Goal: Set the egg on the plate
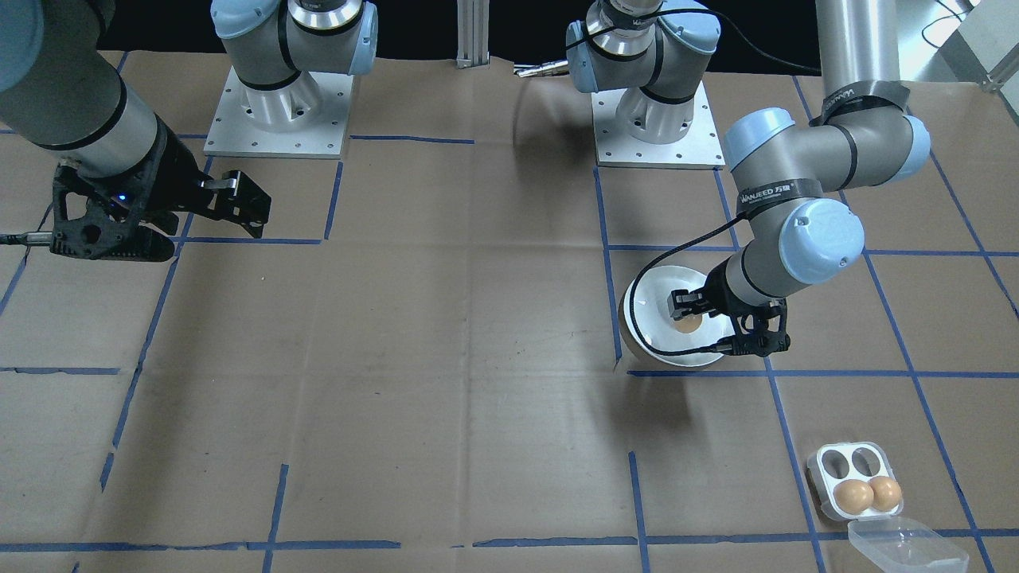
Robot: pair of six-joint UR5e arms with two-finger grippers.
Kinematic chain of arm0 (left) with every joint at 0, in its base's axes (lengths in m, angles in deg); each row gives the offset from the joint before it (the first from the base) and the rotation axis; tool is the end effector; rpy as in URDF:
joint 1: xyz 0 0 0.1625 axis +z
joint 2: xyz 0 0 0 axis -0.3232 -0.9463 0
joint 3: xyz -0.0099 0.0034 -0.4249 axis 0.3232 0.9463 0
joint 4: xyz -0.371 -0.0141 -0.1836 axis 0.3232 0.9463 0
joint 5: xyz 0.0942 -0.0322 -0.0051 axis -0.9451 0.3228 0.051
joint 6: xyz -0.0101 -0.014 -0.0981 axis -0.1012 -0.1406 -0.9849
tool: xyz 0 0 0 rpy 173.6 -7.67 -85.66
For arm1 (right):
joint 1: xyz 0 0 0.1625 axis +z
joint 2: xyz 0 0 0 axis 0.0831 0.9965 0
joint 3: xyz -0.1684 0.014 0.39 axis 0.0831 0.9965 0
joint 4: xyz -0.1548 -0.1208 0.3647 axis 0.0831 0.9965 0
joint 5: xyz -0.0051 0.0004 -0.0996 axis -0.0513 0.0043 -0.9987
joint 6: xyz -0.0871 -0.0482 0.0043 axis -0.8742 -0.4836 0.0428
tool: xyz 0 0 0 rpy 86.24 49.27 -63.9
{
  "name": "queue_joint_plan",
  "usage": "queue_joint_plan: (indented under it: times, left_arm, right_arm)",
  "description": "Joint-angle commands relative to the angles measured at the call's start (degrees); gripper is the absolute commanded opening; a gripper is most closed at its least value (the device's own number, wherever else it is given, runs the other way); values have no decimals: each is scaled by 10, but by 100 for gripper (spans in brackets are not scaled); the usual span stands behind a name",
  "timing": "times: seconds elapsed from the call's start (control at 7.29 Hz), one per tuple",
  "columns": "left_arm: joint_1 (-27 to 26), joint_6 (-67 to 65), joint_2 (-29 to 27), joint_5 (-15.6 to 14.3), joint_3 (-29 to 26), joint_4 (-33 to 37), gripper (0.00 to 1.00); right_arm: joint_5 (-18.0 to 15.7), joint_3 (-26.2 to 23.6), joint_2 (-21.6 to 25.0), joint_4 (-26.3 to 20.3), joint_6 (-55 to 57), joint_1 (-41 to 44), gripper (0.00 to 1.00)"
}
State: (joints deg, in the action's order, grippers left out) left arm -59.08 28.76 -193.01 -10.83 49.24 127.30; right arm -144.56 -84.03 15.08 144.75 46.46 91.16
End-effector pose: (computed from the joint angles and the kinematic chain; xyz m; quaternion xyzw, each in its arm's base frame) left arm -0.0225 -0.5217 0.2342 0.0493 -0.9928 -0.1090 0.0063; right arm 0.1026 -0.5397 0.4623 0.0221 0.9948 0.0973 0.0194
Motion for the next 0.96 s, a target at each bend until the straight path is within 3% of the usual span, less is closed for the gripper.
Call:
queue_joint_plan:
  times: [0.0, 0.27, 0.55, 0.82]
  left_arm:
    - [1, 1, 29, 0, -18, 10, 100]
    - [0, 1, 67, 0, -57, 71, 100]
    - [11, 2, 26, 2, -130, 72, 100]
    - [16, 8, -57, 2, -230, 74, 100]
  right_arm:
    - [0, 0, 0, 0, 0, 0, 100]
    - [-1, 0, 0, 0, 0, 0, 100]
    - [0, 0, 0, 0, 0, 0, 100]
    - [0, 0, 0, 0, 0, 0, 100]
